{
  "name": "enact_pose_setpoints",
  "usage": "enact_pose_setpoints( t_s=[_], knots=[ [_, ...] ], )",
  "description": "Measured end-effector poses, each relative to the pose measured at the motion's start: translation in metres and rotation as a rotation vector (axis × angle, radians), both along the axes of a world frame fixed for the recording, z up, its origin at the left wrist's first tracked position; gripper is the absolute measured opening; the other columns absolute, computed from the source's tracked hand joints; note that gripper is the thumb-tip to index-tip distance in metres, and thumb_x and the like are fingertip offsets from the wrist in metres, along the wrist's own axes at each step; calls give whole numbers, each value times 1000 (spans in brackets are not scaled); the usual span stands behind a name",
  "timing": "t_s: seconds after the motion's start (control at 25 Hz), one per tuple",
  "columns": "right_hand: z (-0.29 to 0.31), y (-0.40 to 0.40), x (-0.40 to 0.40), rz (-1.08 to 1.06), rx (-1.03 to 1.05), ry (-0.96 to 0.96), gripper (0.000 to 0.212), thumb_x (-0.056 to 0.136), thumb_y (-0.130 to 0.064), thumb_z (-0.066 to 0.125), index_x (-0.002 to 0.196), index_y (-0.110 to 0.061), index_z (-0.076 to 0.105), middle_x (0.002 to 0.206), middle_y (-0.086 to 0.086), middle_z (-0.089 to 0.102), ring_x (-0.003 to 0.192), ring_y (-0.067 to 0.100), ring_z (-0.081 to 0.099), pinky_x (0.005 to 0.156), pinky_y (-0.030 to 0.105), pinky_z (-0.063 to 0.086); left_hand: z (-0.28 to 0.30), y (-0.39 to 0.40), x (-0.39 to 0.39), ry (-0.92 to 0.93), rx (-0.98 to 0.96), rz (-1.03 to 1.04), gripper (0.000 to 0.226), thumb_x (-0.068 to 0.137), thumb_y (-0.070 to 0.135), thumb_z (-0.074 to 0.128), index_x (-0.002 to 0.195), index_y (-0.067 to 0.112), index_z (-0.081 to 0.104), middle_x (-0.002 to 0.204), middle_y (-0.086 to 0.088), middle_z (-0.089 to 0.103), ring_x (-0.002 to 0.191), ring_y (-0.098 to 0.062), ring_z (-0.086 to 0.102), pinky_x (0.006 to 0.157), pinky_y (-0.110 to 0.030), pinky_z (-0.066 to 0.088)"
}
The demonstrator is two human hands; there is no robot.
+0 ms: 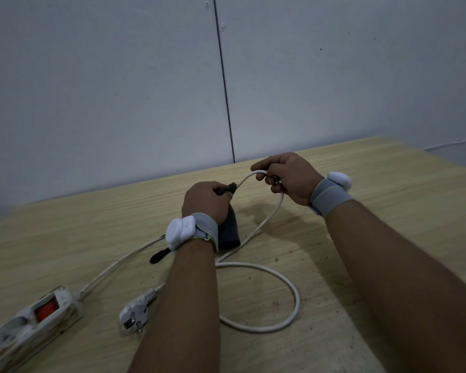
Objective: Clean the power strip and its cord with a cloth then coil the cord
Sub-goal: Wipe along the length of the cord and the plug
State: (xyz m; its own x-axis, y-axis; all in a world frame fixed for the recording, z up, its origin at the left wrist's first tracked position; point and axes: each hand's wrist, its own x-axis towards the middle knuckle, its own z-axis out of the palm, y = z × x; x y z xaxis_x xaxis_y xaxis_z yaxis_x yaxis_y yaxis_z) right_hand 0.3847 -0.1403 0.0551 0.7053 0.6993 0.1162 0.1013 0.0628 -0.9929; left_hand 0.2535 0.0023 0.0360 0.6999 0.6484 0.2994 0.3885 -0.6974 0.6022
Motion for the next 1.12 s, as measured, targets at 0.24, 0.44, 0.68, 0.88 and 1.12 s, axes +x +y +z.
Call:
enact_pose_setpoints(
  t_s=[0.24,0.44,0.68,0.88,1.12],
  knots=[
    [-3,3,2,-72,-32,-30,28,86,2,42,89,-5,69,72,7,63,52,14,41,43,22,34,0,11,-6,88,-29,18,20,84,39,65,94,27,77,95,3,73,74,-15,53,66,-21,36],
    [-3,4,-2,-159,-587,-849,15,81,-39,65,93,-31,66,80,-15,55,74,8,52,65,23,37,4,4,-4,22,-83,-15,17,84,37,66,93,28,77,91,6,72,83,-16,60,69,-21,40],
    [-3,8,-8,-95,-662,-1028,21,87,-22,54,104,-21,68,103,1,67,98,21,59,83,32,48,22,12,-21,-86,-68,18,20,83,37,66,97,28,76,92,8,69,87,-14,59,72,-21,37],
    [-8,14,-14,-27,-662,-1107,18,89,-31,57,104,-24,65,102,0,62,98,19,56,83,32,46,32,13,-35,-280,-282,32,13,80,42,69,86,30,68,83,9,68,77,-12,63,70,-28,48],
    [-11,19,-18,-54,-603,-1042,10,92,-25,52,96,-18,59,91,1,61,88,23,55,74,34,45,8,-5,-43,-311,-665,37,12,84,37,68,82,24,70,85,-5,71,82,-31,67,77,-45,56]
  ],
)
